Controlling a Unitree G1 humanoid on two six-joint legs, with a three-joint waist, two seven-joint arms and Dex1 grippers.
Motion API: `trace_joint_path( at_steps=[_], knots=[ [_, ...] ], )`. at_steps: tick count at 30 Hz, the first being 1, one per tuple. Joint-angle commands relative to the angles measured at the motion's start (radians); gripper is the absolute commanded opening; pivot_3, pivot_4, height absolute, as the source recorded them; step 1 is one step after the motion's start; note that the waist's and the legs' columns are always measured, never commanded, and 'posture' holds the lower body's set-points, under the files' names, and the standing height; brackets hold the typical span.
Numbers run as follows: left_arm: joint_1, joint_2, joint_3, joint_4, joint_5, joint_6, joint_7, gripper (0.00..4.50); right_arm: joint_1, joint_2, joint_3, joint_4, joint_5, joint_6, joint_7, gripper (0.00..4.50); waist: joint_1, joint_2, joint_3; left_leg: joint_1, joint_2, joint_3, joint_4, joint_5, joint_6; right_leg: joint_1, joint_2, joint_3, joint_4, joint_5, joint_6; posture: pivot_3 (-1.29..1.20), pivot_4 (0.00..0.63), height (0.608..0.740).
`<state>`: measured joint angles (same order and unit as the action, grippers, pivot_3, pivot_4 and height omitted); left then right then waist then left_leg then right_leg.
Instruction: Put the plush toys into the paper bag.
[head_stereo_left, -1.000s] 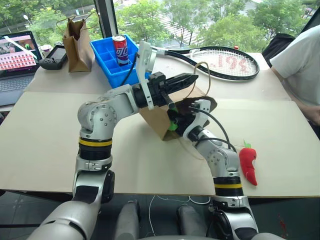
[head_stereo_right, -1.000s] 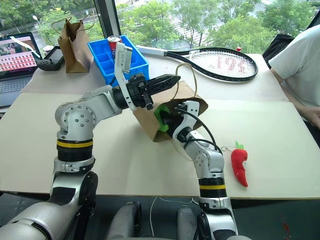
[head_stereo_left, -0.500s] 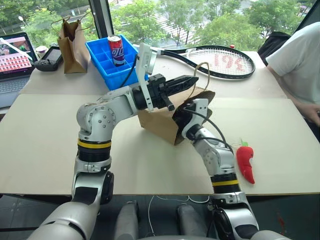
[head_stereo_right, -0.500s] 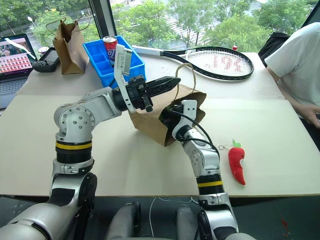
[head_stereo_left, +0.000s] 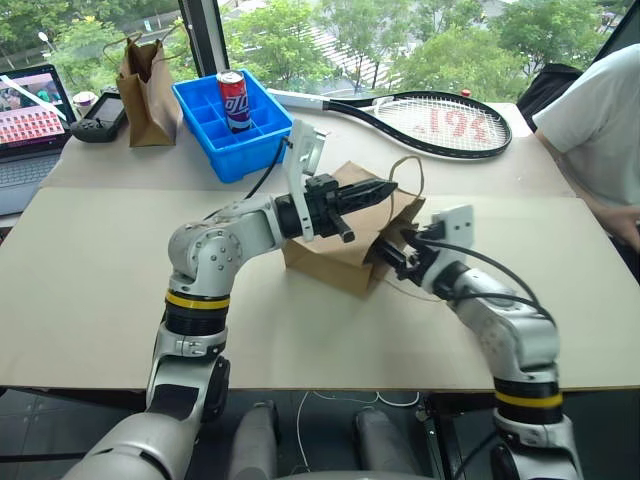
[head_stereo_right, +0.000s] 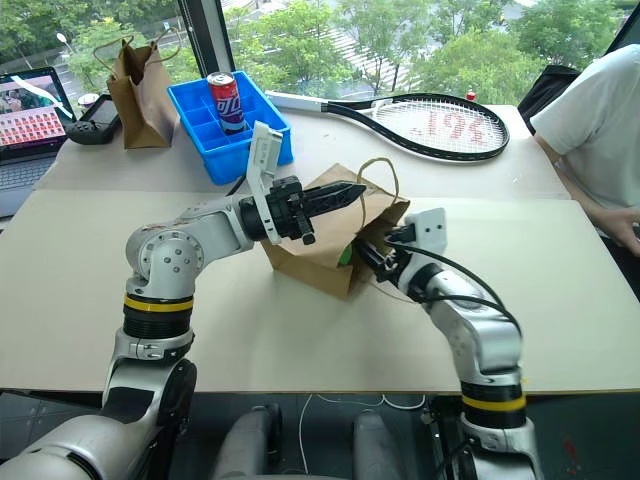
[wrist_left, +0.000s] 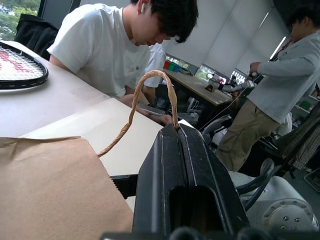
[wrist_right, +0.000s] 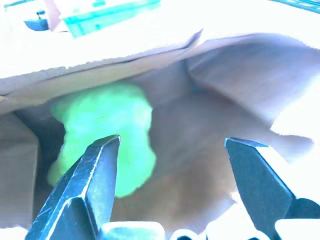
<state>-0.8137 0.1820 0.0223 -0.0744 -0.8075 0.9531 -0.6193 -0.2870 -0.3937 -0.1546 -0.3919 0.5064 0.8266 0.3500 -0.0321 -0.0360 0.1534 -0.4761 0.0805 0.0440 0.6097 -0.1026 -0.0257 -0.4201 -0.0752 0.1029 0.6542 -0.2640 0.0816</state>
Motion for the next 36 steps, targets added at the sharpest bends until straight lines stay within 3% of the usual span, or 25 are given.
trace_joint_path(
  at_steps=[1, 5, 8, 12, 17, 20, 29, 32, 36],
  knots=[
    [-0.019, -0.009, 0.001, -0.029, -0.01, -0.016, -0.004, 0.0, 0.026, -0.112, -0.151, -0.131, 0.078, 0.124, 0.001, 3.77, 0.002, 0.0, 0.0, 0.0, 0.0, 0.0, 0.0, 0.0, 0.0, 0.0, 0.0, 0.0, 0.0, 0.0, 0.0, 0.0, 0.15, 0.731],
    [-0.022, -0.009, 0.0, -0.025, -0.011, -0.015, -0.01, 0.0, 0.103, -0.28, -0.316, -0.213, 0.139, 0.327, 0.009, 3.77, 0.015, 0.0, 0.0, 0.0, 0.0, 0.0, 0.0, 0.0, 0.0, 0.001, -0.001, 0.0, -0.004, 0.0, 0.0, 0.0, 0.15, 0.731],
    [-0.025, -0.01, 0.0, -0.023, -0.013, -0.014, -0.013, 0.0, 0.24, -0.387, -0.416, -0.274, 0.153, 0.462, 0.033, 3.77, 0.023, 0.0, 0.0, 0.0, -0.001, 0.0, -0.001, 0.0, 0.0, 0.002, -0.002, 0.0, -0.006, 0.0, 0.0, 0.0, 0.15, 0.731],
    [-0.029, -0.007, 0.0, -0.017, -0.014, -0.014, -0.02, 0.0, 0.366, -0.395, -0.466, -0.312, 0.156, 0.519, 0.039, 3.77, 0.019, 0.0, 0.0, 0.0, -0.002, 0.0, -0.001, 0.0, 0.001, 0.003, -0.002, -0.001, -0.008, 0.0, 0.0, 0.0, 0.15, 0.731],
    [-0.036, -0.001, -0.002, -0.009, -0.008, -0.016, -0.027, 0.0, 0.477, -0.318, -0.358, -0.312, 0.101, 0.471, -0.004, 3.77, 0.014, 0.0, 0.0, 0.001, -0.002, -0.002, 0.0, 0.0, 0.001, 0.004, -0.001, -0.001, -0.007, 0.0, 0.0, 0.0, 0.15, 0.731],
    [-0.038, 0.0, -0.002, -0.008, -0.009, -0.015, -0.03, 0.0, 0.459, -0.276, -0.314, -0.288, 0.075, 0.443, -0.026, 3.09, 0.011, 0.0, 0.0, 0.0, -0.002, -0.003, 0.001, 0.0, 0.001, 0.003, -0.001, -0.001, -0.007, 0.0, 0.0, 0.0, 0.15, 0.731],
    [-0.041, 0.014, -0.017, -0.02, 0.007, -0.021, -0.037, 0.0, 0.349, -0.487, -0.298, -0.278, 0.057, 0.326, 0.113, 0.01, 0.015, 0.0, 0.0, 0.0, -0.004, -0.004, 0.001, 0.0, 0.001, 0.004, -0.002, 0.0, -0.008, 0.001, 0.0, 0.0, 0.15, 0.731],
    [-0.05, 0.013, -0.016, -0.017, 0.008, -0.023, -0.035, 0.0, 0.072, -0.511, -0.122, -0.284, 0.122, 0.367, 0.15, 0.01, 0.006, 0.0, 0.0, 0.001, -0.003, -0.005, 0.001, 0.0, 0.001, 0.004, -0.001, -0.001, -0.008, 0.001, 0.0, 0.0, 0.15, 0.731],
    [-0.056, 0.001, -0.016, -0.016, 0.014, -0.026, -0.031, 0.0, -0.127, -0.435, 0.088, -0.22, 0.108, 0.383, 0.148, 0.01, -0.002, -0.001, 0.0, 0.001, -0.004, -0.012, 0.0, 0.0, 0.001, 0.006, 0.001, -0.003, -0.008, 0.001, 0.0, 0.0, 0.15, 0.731]
  ],
)
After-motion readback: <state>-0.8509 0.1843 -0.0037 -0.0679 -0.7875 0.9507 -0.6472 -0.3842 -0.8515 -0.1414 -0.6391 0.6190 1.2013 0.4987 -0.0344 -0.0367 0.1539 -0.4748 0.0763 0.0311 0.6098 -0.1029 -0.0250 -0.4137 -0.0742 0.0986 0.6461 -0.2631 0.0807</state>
